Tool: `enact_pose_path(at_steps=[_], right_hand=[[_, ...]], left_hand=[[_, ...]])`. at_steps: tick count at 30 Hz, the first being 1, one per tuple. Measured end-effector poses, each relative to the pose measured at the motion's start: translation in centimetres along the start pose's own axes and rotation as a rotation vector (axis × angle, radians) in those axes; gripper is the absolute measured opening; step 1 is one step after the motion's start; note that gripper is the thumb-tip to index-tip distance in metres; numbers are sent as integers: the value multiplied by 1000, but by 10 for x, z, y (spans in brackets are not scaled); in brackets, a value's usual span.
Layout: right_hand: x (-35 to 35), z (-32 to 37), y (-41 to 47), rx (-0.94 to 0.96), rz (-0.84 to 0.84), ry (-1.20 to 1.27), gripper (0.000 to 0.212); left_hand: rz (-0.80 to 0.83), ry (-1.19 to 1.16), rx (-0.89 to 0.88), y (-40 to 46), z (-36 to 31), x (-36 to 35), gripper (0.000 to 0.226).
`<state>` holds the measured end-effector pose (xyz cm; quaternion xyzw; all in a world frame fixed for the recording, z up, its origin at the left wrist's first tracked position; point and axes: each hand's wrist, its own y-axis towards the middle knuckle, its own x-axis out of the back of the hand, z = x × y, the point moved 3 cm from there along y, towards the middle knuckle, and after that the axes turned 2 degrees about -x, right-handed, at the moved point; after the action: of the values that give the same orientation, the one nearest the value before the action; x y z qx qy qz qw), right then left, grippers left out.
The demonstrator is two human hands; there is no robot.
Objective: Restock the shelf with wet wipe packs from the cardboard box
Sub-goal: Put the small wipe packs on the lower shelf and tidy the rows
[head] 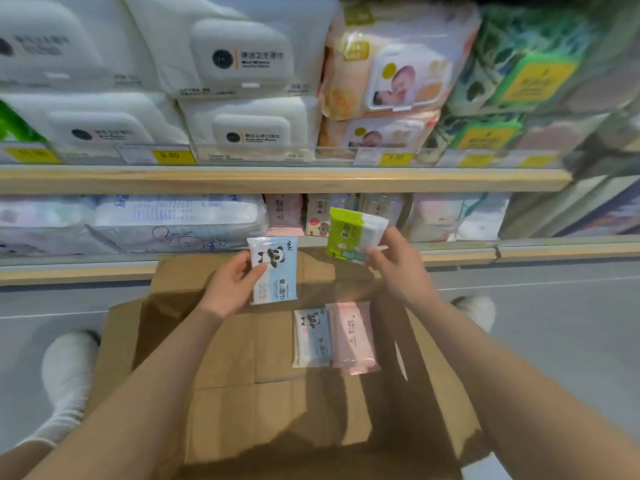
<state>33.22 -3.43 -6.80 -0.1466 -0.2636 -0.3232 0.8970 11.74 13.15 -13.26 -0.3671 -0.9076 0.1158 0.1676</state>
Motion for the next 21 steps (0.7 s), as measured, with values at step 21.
enact_pose_path(at_steps=[21], right_hand=[[-72,-67,136,-280,82,-350,21]], left_hand=[[-20,-25,13,17,8,2,12]])
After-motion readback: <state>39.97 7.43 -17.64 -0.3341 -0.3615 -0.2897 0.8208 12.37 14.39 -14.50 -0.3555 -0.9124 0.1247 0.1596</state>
